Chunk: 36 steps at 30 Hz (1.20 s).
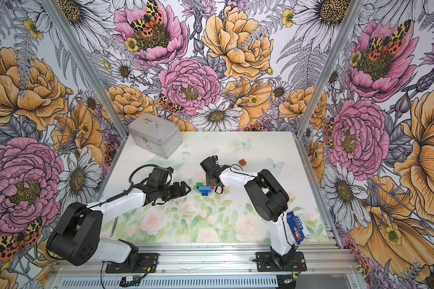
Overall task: Assemble the letter v with lego
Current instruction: Place the lego brick at the center of the board, then assemble the lego brick with the lego brick.
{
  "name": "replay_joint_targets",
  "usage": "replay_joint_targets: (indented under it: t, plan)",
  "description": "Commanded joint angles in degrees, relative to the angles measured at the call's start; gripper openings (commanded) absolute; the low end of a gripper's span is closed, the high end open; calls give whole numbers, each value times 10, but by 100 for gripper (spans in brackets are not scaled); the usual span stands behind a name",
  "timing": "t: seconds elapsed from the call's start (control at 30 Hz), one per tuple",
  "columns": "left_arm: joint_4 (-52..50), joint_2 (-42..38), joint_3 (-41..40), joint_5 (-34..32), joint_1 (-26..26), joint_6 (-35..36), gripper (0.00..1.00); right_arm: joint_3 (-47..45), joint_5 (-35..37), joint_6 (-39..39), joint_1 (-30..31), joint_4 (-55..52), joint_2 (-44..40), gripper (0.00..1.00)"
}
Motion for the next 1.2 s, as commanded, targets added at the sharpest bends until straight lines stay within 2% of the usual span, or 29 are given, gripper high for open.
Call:
replay_joint_targets:
  t: [0.0,0.13,0.33,0.43,0.5,0.67,0.83,0.93,1.0,1.07,1.17]
  plan:
    - [0,11,5,-16,-5,15,90,19,-6,16,4,-5,9,32]
    - [0,14,5,-14,-6,15,90,23,-7,19,4,-12,9,47]
    - [-2,13,2,-17,-6,16,90,45,0,3,4,-53,-11,53]
    - [-3,13,2,-17,-6,17,90,55,2,-43,1,-79,-36,61]
    - [-6,11,1,-16,-5,17,90,58,-3,-114,-1,-94,-57,65]
    - [-12,-1,-6,-21,-5,19,90,13,-60,-395,-7,-97,-125,70]
    - [-12,-11,-15,-25,-12,9,90,-101,-167,-692,-8,-78,-188,96]
    - [-11,-20,-24,-38,-38,-9,89,-104,-189,-762,-25,-72,-176,97]
    - [-11,-21,-25,-52,-60,-18,87,-89,-196,-781,-38,-73,-158,96]
    - [-9,-11,-22,-57,-74,-25,82,-77,-203,-797,-51,-73,-146,96]
    - [1,18,-15,-58,-83,-34,78,-53,-226,-822,-63,-73,-120,95]
